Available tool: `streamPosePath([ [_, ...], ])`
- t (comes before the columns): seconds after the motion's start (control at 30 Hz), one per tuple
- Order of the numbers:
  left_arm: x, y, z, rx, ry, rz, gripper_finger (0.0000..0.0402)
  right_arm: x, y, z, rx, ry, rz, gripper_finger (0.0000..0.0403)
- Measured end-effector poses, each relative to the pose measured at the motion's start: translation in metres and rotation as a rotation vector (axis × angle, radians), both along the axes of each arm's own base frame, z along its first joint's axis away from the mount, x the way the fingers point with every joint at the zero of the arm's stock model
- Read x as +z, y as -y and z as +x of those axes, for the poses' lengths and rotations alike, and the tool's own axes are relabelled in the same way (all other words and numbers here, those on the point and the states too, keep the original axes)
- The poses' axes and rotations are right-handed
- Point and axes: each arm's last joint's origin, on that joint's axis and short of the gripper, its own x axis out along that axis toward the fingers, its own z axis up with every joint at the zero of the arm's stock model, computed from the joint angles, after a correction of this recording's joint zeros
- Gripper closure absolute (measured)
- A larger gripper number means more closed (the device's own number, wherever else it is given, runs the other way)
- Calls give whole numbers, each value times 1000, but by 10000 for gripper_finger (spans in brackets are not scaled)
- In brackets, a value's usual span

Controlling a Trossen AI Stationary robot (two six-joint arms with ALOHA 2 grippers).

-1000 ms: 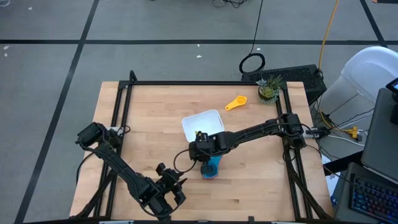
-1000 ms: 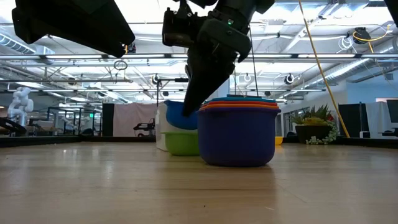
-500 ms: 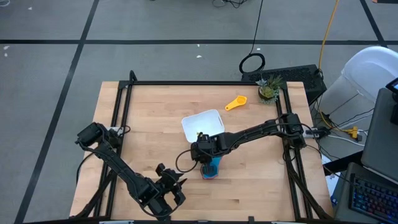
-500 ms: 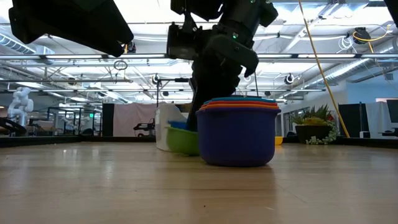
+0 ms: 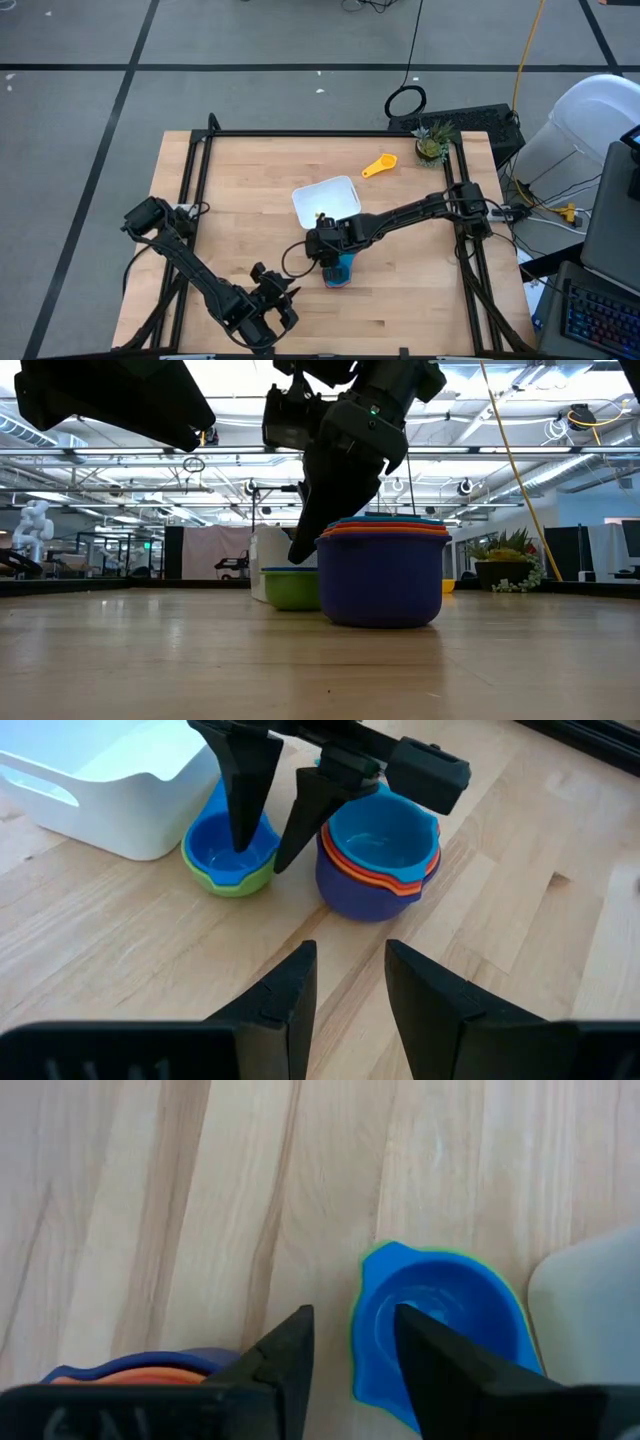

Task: Nest measuring cups in basket
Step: Stack the blue measuring cup on top of the green measuring cup, then stack the stacked blue and green measuring cup on top of the stacked measuring cups

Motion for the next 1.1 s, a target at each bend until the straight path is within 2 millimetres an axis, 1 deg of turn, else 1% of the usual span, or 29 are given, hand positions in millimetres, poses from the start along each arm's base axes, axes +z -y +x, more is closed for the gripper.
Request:
streamPosePath([
  [0.23,0,0,0,0,0,0,279,-2,0,0,0,1,1,267],
  [0.37,0,0,0,0,0,0,279,-8,0,-3,0,-2,1,267],
  [0.53,0,0,0,0,0,1,279,-22,1,-8,-20,17,14,267],
  [0.7,0,0,0,0,0,1,279,-25,2,-8,-23,33,15,270],
  [0.77,0,0,0,0,0,1,279,-25,3,-8,-13,36,7,282],
  [0.8,0,0,0,0,0,1,279,-25,3,-8,-2,39,-1,294],
  [0.83,0,0,0,-1,-1,2,279,-25,3,-8,8,44,-7,312],
  [0.9,0,0,0,-1,-1,2,279,-25,2,-7,25,48,-16,365],
  [0.93,0,0,0,-1,-1,2,279,-25,2,-7,38,50,-23,382],
  [1.1,0,1,-1,-6,-1,2,279,-24,-7,-9,79,55,-36,396],
])
